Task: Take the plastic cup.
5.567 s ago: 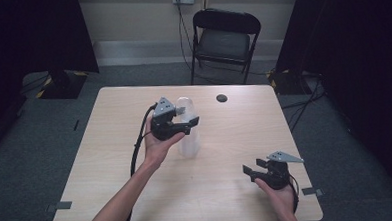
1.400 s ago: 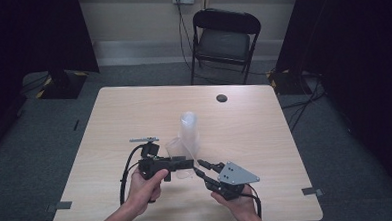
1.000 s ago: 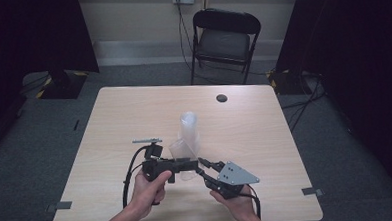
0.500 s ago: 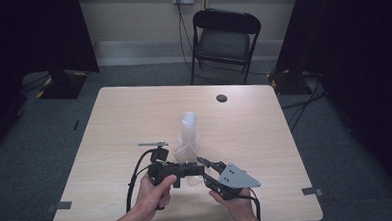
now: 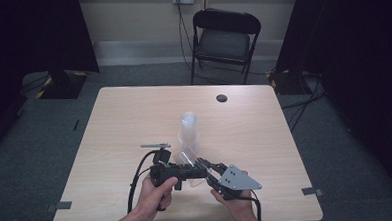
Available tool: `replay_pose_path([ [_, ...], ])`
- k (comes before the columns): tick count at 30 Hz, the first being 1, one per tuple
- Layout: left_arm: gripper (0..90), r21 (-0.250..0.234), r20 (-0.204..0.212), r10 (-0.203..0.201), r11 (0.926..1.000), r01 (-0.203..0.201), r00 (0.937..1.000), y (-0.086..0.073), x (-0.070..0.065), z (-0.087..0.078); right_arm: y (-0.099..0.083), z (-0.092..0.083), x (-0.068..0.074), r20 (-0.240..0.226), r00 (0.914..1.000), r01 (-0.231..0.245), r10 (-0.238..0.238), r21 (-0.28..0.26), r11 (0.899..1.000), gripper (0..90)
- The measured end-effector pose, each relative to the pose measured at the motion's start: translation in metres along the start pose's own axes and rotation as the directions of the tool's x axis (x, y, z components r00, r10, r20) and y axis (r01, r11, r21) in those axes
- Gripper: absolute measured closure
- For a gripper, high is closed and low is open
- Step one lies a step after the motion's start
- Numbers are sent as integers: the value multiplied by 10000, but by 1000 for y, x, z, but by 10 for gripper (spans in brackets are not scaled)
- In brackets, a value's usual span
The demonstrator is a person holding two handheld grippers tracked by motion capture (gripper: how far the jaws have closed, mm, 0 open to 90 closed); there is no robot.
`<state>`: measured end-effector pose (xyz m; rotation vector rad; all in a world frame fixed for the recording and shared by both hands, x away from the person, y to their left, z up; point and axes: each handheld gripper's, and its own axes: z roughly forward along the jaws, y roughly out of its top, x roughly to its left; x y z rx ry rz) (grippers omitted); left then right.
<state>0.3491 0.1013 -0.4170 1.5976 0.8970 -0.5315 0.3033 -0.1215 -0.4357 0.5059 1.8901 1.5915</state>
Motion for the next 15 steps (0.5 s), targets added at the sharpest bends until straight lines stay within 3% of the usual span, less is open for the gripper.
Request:
replay_pose_path([
  [8,249,-50,-66,139,9999,-139,9999,0,1,-1,-1,-1,-4,212,9997,-135,132,133,9998,864],
  [15,239,57,-237,512,9987,-511,9984,1,2,-4,-2,-2,-7,374,9988,-314,301,339,9989,876],
])
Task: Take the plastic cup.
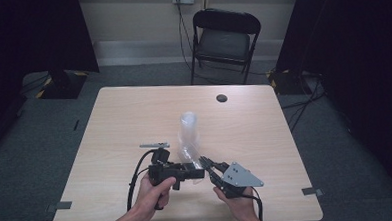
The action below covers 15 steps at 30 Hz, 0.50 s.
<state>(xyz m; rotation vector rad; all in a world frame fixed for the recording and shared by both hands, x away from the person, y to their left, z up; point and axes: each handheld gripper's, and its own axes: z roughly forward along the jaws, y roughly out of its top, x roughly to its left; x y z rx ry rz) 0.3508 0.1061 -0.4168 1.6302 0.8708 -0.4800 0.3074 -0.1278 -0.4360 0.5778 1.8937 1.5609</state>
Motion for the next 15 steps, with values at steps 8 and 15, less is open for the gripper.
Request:
replay_pose_path([
  [8,247,-6,-295,300,9995,-300,9991,0,0,-3,-1,-2,-6,240,9994,-244,238,263,9994,883],
  [15,241,-27,-642,815,9966,-818,9946,2,0,-6,-1,-4,-15,447,9973,-611,587,540,9967,884],
])
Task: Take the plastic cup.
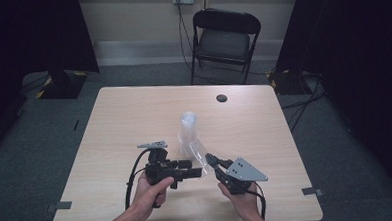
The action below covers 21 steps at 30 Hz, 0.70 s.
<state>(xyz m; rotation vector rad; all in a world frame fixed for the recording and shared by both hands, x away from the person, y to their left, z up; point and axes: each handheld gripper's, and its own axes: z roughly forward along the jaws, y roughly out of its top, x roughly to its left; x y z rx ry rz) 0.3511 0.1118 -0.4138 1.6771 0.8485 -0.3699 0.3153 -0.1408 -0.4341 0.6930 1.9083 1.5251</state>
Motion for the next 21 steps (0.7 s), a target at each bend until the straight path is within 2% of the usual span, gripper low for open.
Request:
replay_pose_path([
  [6,227,14,-222,413,9991,-412,9989,0,1,-2,1,-3,-8,147,9994,-318,316,171,9993,885],
  [12,232,-35,-599,907,9958,-911,9941,0,0,-5,3,-5,-12,57,9981,-620,618,440,9971,885],
  [19,260,102,-1414,1679,9857,-1682,9756,1,-2,-10,6,-8,-21,-149,9923,-1208,1230,1053,9871,888],
  [21,262,122,-1679,1997,9796,-2005,9654,2,-4,-12,7,-9,-23,-175,9897,-1393,1422,1171,9833,890],
])
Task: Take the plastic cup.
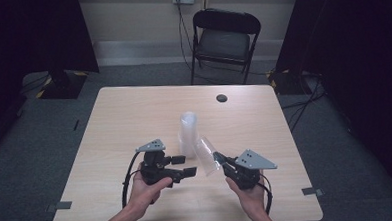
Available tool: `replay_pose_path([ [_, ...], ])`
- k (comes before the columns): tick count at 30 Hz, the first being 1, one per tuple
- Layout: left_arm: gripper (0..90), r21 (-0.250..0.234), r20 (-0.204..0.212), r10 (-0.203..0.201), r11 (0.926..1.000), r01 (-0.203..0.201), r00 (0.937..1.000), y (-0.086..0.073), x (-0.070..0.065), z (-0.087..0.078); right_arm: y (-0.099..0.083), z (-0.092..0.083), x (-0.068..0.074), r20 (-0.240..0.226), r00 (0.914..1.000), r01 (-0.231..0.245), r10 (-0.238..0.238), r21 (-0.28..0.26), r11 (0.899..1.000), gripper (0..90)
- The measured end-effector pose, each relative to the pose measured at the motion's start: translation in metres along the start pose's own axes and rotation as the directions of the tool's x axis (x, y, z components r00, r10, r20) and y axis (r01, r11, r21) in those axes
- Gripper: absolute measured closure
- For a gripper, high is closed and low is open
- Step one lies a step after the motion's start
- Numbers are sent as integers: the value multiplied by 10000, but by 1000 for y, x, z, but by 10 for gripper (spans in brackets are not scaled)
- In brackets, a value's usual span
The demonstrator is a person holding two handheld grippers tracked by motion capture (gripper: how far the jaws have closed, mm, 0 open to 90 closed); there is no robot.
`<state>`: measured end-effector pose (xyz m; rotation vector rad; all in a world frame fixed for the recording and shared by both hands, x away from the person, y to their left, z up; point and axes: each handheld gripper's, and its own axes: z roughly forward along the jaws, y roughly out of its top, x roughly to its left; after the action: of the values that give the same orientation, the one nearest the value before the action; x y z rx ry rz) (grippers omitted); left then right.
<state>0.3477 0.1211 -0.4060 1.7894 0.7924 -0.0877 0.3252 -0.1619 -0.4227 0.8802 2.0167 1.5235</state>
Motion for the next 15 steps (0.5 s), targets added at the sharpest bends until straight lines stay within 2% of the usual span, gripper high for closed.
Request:
replay_pose_path([
  [2,266,-48,-333,438,9990,-440,9985,1,-1,-2,1,0,-1,-56,9999,-100,100,37,9999,891],
  [4,261,102,-585,692,9976,-687,9959,0,-2,-4,2,-1,-2,-153,9996,-242,244,142,9996,891],
  [7,256,210,-980,1221,9925,-1207,9877,-4,-2,-9,3,-1,-3,-295,9987,-415,424,321,9986,891],
  [8,256,134,-956,1415,9899,-1408,9853,-6,-1,-11,3,0,-4,-337,9983,-459,471,349,9983,890],
  [13,231,301,-1097,1783,9839,-1761,9778,-10,0,-13,2,2,-6,-644,9945,-780,832,797,9938,886],
  [15,233,339,-1114,1817,9833,-1790,9770,-11,1,-13,3,2,-6,-745,9931,-831,901,916,9923,887],
])
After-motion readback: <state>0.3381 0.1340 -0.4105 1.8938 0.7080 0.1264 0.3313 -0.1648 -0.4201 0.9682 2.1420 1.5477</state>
